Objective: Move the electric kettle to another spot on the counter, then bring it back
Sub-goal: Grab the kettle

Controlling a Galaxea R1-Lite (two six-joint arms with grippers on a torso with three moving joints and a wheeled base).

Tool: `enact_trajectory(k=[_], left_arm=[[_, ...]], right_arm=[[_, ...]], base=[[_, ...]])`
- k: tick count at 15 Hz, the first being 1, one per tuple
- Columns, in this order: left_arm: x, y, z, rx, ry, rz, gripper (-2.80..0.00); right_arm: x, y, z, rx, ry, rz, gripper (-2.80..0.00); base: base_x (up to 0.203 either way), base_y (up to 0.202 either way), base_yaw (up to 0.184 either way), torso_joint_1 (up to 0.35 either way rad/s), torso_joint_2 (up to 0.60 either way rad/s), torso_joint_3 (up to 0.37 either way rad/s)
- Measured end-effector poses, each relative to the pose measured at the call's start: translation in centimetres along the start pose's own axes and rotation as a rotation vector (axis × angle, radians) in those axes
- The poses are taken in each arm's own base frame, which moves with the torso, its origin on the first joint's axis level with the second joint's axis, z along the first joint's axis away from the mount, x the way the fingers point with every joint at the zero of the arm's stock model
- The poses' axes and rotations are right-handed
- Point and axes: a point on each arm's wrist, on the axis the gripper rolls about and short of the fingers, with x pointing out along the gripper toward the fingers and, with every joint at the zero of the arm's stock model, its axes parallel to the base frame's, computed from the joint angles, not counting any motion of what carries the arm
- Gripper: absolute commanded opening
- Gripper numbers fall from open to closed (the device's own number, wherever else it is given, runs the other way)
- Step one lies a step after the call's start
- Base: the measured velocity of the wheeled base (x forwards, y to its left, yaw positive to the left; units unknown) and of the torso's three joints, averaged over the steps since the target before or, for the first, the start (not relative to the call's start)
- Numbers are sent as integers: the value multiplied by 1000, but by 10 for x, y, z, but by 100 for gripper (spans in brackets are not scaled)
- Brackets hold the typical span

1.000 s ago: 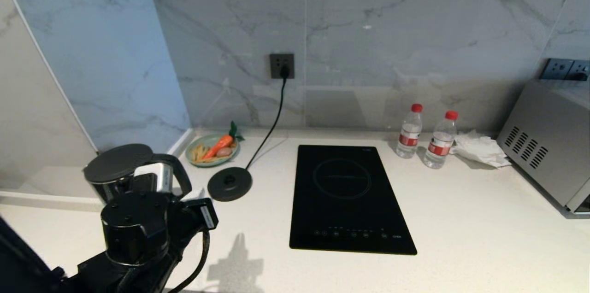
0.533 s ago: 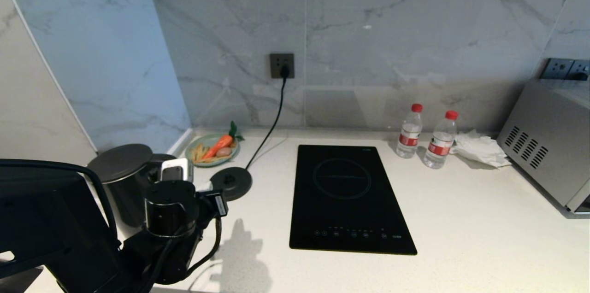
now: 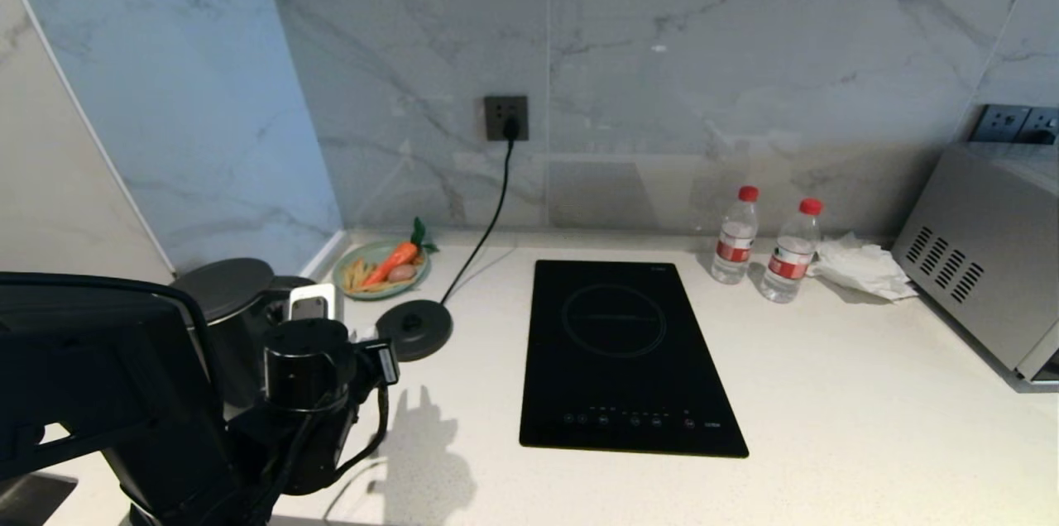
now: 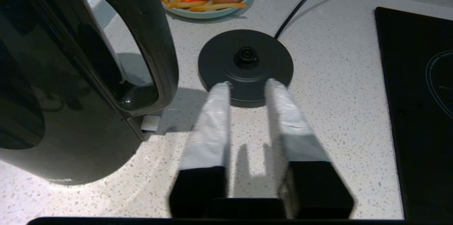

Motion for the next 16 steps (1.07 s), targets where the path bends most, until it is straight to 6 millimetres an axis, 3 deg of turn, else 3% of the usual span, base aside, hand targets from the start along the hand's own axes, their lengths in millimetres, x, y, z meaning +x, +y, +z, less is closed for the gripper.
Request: enact_trajectory(k=[9,16], left_arm=[[21,7,-18,52,-25,17,0],[37,9,-13,45,-57,43,0]], right_arm=[[0,0,0,0,0,0,-280],[0,0,0,0,0,0,-280]], base=[[0,0,0,0,0,0],[0,0,0,0,0,0]])
